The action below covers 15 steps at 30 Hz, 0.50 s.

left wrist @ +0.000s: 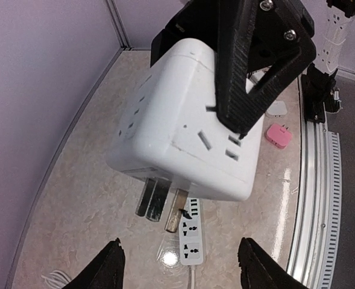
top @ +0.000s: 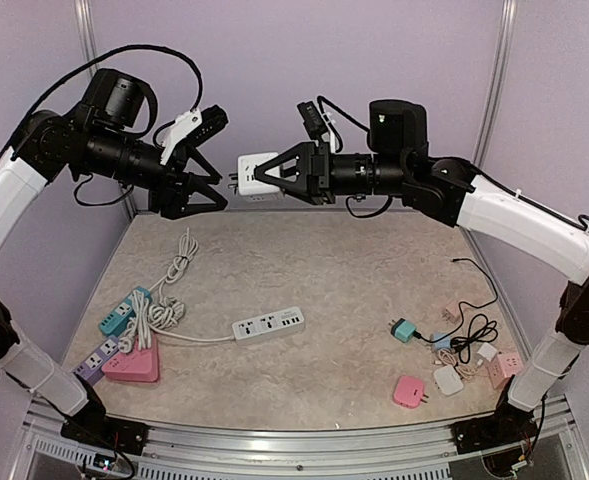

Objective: Insert the plug
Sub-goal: Pick up the plug from the center of the board.

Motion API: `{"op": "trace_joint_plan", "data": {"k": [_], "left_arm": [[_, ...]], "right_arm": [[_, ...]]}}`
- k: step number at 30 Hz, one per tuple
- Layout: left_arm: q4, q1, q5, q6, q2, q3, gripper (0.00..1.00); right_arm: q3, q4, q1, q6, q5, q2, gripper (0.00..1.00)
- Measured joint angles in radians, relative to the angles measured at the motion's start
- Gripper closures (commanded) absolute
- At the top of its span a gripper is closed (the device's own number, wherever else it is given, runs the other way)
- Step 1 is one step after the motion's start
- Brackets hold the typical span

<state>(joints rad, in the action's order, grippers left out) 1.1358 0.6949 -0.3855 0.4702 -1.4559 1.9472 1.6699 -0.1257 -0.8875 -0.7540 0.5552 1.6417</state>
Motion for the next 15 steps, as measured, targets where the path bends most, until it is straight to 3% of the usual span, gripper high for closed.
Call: {"op": "trace_joint_plan", "data": {"k": [5, 10, 15], "left_arm": [[-0.052, 0.000, -0.040, -0.074, -0.022, 0.006, 0.59], [-0.079, -0.003, -0.060, -0.121, -0.031, 0.006, 0.97], [-0.089, -0.030, -0.124, -0.146, -0.032, 0.006, 1.00]], "right_arm": [[0.000, 0.051, -0.009, -0.008, 0.000, 0.000, 1.00], [0.000, 0.071, -0.013, -0.011, 0.003, -0.001, 1.00], [0.000, 0.080, -0.014, -0.002, -0.010, -0.010, 1.00]]}}
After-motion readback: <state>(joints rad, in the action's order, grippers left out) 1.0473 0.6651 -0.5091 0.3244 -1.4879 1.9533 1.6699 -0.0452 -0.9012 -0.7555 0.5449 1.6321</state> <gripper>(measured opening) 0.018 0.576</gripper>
